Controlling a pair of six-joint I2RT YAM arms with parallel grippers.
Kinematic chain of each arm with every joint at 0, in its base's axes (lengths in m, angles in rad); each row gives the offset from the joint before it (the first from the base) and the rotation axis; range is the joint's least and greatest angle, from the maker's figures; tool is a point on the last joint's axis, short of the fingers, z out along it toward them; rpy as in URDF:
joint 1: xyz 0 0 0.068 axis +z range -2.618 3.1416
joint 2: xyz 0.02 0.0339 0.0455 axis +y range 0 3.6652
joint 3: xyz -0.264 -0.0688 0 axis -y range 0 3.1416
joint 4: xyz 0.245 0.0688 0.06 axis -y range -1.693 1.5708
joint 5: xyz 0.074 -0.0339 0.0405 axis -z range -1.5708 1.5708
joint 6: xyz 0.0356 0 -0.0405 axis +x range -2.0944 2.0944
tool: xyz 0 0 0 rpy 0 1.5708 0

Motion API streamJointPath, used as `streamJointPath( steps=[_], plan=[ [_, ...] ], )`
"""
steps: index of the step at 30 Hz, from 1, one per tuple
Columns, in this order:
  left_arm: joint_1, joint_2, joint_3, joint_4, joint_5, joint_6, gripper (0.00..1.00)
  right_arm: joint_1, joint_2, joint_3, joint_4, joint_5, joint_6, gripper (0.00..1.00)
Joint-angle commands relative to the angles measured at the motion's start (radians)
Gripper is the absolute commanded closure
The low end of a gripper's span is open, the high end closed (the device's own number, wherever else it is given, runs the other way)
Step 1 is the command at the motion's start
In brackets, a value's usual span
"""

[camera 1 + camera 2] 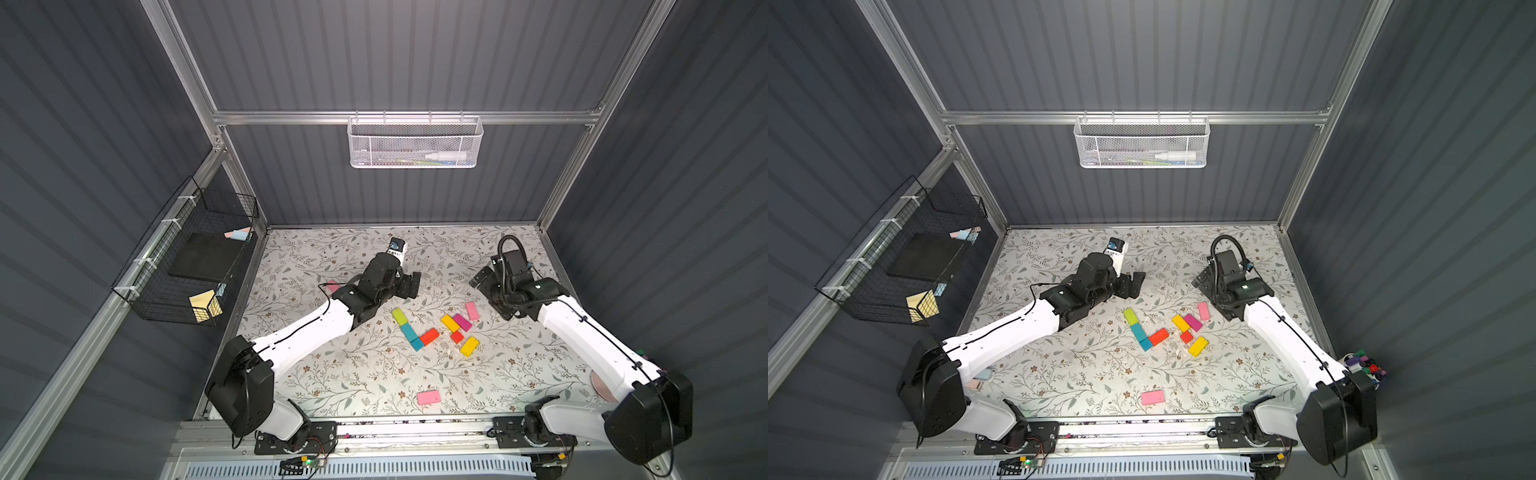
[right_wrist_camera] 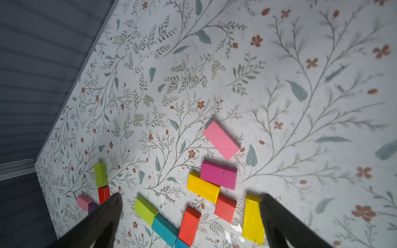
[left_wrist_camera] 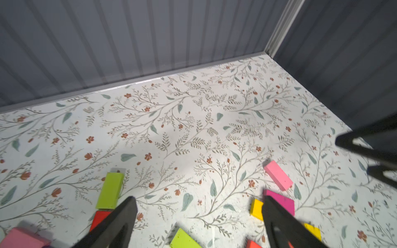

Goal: Assemble the letter v with building blocks
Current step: Pick up the building block from the center of the board.

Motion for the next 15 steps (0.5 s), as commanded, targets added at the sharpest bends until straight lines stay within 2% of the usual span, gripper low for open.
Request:
streamJointPath(
  steps=[1, 5, 8, 11, 15],
  plan=[
    [-0.031, -0.01, 0.015, -0.088, 0.063, 0.011, 0.07, -0.029, 0.081, 0.09, -0.085, -0.069, -0.133, 0.01],
    [-0.174, -0.002, 0.025, -0.163, 0.023, -0.048, 0.07, -0.057, 0.177, 0.119, -0.084, -0.211, -0.193, 0.01],
    [-0.249, -0.006, 0.012, -0.194, 0.054, -0.123, 0.09, -0.066, 0.264, 0.148, -0.119, -0.36, -0.191, 0.01],
    [-0.317, -0.068, -0.059, -0.182, 0.078, -0.182, 0.11, -0.065, 0.315, 0.122, -0.098, -0.502, -0.199, 0.01],
    [-0.401, -0.119, -0.116, -0.237, 0.077, -0.279, 0.13, -0.065, 0.301, 0.051, -0.045, -0.512, -0.188, 0.01]
  ],
)
